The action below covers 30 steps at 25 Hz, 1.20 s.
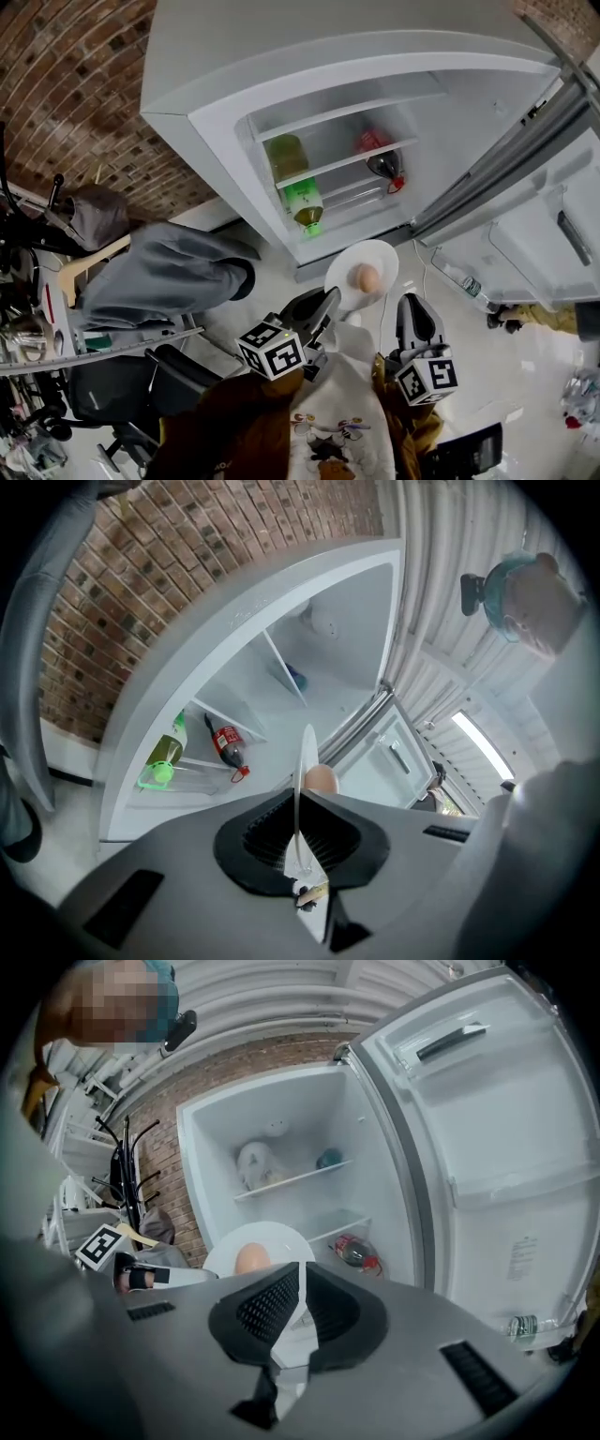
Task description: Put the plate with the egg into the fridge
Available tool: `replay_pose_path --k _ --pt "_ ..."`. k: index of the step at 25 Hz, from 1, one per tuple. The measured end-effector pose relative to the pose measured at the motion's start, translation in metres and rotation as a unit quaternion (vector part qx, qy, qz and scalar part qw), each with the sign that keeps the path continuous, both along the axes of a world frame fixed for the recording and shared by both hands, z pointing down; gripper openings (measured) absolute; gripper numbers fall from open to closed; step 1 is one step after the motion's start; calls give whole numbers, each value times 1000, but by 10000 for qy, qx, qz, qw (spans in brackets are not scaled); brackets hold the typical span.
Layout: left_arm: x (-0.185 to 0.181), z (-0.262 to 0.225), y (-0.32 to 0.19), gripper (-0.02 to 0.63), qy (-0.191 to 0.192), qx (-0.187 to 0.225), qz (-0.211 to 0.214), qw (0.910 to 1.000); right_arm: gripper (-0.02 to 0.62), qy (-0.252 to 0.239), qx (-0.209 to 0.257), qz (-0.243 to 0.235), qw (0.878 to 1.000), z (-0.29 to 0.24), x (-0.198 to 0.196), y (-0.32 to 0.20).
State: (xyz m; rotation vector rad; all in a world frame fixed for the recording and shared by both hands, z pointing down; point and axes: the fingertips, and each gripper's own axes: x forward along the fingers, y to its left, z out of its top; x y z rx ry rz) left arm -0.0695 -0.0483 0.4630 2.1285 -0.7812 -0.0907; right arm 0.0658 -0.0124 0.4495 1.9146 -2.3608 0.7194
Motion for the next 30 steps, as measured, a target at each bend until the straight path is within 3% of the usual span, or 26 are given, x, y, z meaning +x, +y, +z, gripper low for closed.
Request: replay_pose_path --k 3,6,8,12,19,30 --pt "3 -6 -8 15 -19 77 -197 9998 13 -23 -30 -72 10000 2 10 -9" --pt "3 -9 -13 14 -19 148 -350 9993 100 -109 -121 -277 9995 7 9 -15" --pt "3 -9 -13 14 -2 145 -408 9991 118 -133 -176 -376 9990 9 6 -15" --pt "6 -14 -17 15 95 196 -420 9989 120 -328 -125 -528 9980 7 1 -18" --pt "13 -23 -26 14 298 259 -338 9986 120 -1440 -517 -537 9868 23 -6 -22" --pt "21 -20 -65 14 133 420 -547 9975 120 -1430 -523 -506 9870 22 -17 -26"
